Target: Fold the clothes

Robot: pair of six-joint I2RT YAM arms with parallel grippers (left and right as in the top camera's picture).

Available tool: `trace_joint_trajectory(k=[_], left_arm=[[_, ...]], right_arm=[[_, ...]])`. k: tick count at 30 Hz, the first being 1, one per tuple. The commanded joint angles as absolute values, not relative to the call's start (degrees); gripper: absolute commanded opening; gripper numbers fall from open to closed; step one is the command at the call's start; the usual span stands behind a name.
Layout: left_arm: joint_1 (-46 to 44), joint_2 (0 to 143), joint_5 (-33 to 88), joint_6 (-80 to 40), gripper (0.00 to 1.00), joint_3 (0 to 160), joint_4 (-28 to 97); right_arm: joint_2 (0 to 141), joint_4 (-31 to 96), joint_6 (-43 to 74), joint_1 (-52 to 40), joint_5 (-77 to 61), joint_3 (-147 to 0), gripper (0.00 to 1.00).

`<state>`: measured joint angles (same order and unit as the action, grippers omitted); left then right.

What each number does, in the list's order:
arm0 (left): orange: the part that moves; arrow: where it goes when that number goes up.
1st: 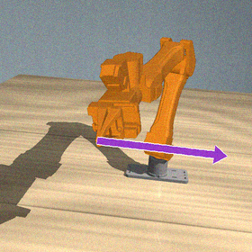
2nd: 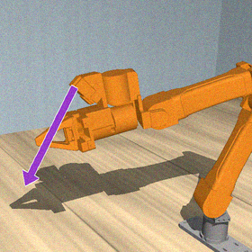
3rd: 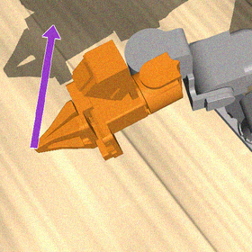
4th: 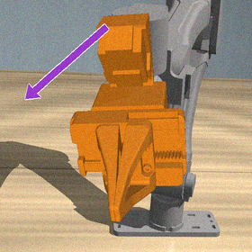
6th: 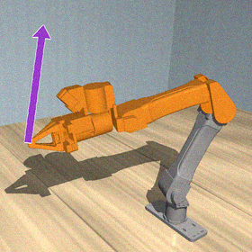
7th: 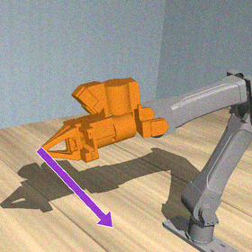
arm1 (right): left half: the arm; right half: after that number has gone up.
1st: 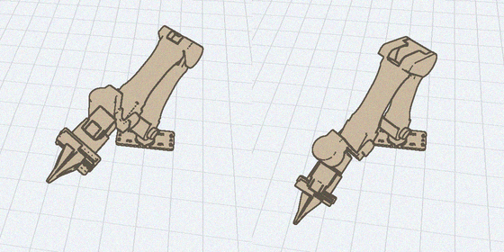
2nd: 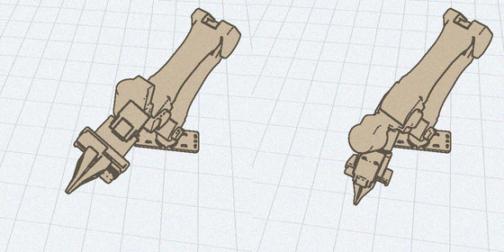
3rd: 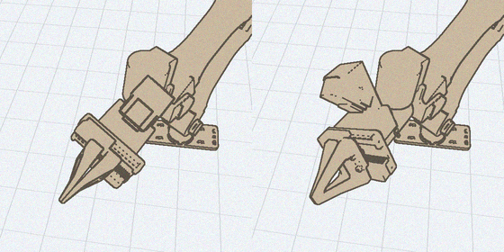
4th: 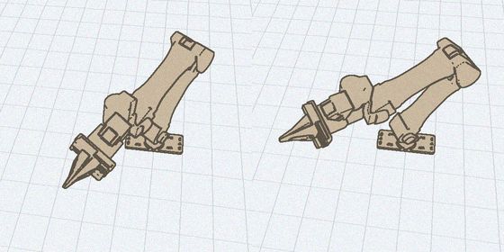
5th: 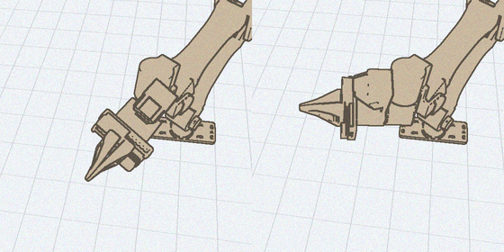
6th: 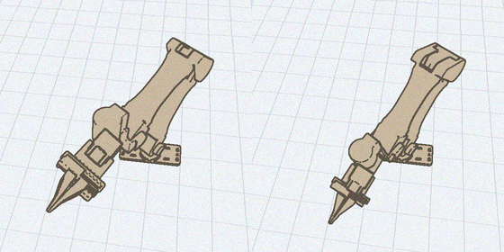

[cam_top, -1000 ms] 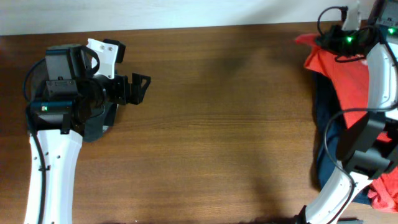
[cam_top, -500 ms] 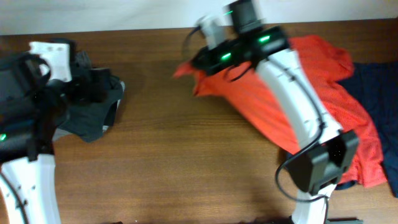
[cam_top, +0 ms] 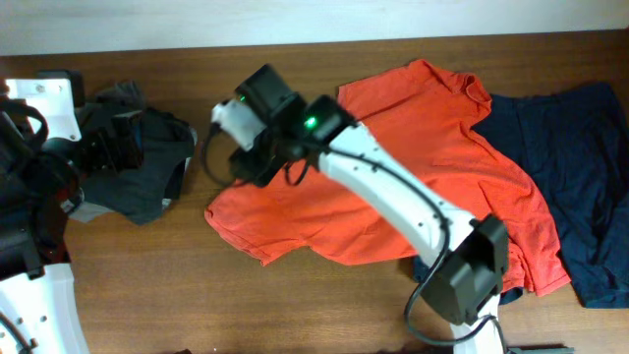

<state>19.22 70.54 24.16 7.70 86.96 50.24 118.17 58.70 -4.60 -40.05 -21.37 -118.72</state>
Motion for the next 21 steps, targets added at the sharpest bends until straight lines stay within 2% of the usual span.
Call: trace_joint_trajectory(k=[1,4,5,6,10,11,12,13,15,21], left_arm=[[17.28,71.90,24.23,8.64,0.99,87.81,52.21],[14.09,73.08,24.23,8.67,0.99,87.79,53.08],[11.75,73.97,24.21,8.69,0.98,87.81,53.30],[8.14,75.50,24.21,9.04,0.91,87.79,53.47],[-0.08,80.25,24.16,11.33,0.66,87.81,53.17],[-2.37,82.11,24.14,12.10,0.58,87.79,52.97],[-5.23,85.03,24.12,13.30,0.46,87.81,52.40],[-6.74,87.07,24.14,13.45,0.35,87.79,51.68],[-8.75,90.80,24.16,13.39,0.21,87.79,49.80],[-13.56,103.31,24.21,13.37,0.20,87.81,43.62]], right_arm=[[114.19,59.75,0.62,-27.33,-17.08,-118.85,0.46],[114.13,61.30,4.60,-17.56,-17.10,-118.96,0.47],[114.26,62.26,7.16,-11.18,-17.08,-118.93,0.46],[114.65,63.31,9.91,-3.70,-17.08,-118.93,0.40],[116.07,64.84,14.31,11.31,-16.95,-118.91,0.22],[116.97,65.12,15.49,15.18,-16.82,-118.91,0.16],[118.52,65.76,17.02,19.55,-16.86,-118.91,0.09],[119.77,66.11,17.04,21.89,-16.84,-118.87,0.07],[122.65,66.43,17.04,25.08,-16.71,-118.74,0.05],[136.66,62.57,17.06,30.59,-13.37,-118.67,0.04]])
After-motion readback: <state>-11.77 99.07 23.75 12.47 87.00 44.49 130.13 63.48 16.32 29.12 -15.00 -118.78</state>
